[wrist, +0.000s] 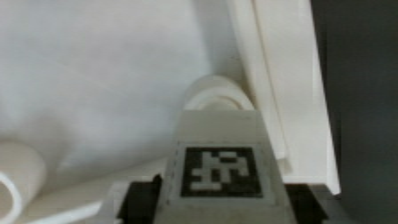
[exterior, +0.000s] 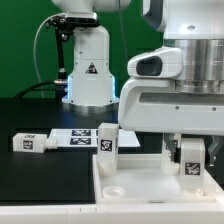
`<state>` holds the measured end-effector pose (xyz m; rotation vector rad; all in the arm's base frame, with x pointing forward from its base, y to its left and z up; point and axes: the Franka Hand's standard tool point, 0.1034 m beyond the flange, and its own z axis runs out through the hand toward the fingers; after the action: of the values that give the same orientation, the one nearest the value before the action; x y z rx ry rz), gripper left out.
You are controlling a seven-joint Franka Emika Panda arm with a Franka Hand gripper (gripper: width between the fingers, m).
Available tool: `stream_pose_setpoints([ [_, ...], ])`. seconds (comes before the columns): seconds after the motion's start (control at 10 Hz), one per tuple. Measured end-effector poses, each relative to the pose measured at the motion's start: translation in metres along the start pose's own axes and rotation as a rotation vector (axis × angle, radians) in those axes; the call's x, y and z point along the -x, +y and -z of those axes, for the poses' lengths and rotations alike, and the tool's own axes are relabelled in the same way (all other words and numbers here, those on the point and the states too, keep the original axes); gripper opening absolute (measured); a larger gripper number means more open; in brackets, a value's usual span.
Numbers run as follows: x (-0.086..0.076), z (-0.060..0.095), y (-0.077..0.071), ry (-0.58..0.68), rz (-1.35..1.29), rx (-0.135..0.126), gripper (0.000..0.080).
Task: Assemble square table
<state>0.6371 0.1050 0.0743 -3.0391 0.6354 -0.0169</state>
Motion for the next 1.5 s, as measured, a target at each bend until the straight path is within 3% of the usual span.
stream_pose_setpoints([
  [0.3,0.001,0.000,0.000,0.000,-0.224,0.002,0.0281],
  [0.6,0.005,0.000,-0.004,0.000,-0.617,0.009,0.0281],
  [1.0,0.001,-0.001,-0.011,0.004,-1.073,-0.046,0.0282],
  [1.2,0.002,-0.001,-0.011,0.011,-1.086,-0.055,0.0282],
  [1.3,0.002,-0.002,-0.011,0.011,-1.032,-0.051,0.0380],
  [1.4,0.004,-0.002,-0.010,0.003,-0.940,-0.035,0.0380],
  [1.5,0.005,0.001,-0.012,-0.013,-0.806,-0.012,0.0553],
])
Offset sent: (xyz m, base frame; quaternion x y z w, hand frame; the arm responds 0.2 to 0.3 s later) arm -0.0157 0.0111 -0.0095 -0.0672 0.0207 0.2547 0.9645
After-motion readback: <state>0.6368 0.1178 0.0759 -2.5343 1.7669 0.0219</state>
